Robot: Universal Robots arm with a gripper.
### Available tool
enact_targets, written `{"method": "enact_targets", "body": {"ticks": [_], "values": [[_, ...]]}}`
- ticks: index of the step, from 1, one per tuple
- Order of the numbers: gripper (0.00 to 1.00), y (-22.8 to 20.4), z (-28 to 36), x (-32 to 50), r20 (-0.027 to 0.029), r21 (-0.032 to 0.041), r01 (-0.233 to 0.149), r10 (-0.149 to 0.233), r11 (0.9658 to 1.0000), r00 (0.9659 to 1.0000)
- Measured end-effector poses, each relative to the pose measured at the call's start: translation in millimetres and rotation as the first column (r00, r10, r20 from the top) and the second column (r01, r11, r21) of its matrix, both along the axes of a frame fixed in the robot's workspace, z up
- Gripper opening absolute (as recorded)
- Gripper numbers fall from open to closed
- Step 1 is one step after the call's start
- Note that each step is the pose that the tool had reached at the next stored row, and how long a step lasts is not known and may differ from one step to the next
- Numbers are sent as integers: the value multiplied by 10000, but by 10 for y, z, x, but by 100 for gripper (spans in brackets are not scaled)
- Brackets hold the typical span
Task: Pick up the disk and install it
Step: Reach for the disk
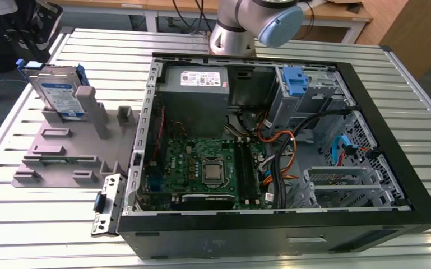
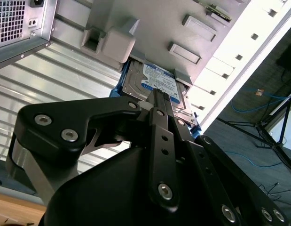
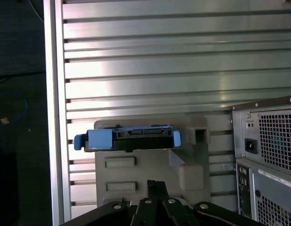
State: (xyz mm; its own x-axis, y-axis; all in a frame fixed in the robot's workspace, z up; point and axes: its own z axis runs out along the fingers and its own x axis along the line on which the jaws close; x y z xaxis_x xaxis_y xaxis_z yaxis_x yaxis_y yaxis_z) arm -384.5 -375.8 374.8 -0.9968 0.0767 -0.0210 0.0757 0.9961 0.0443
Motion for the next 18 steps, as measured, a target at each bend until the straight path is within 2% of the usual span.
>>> {"method": "enact_targets", "body": {"ticks": [3,6,12,18], "values": [[11,4,-17,-12,1,-12,1,-1,10000,10000],[11,31,-47,-21,1,-62,0,0,10000,10000],[11,117,-109,-44,0,-92,0,0,10000,10000],[11,196,-155,-71,1,-93,1,-1,10000,10000]]}}
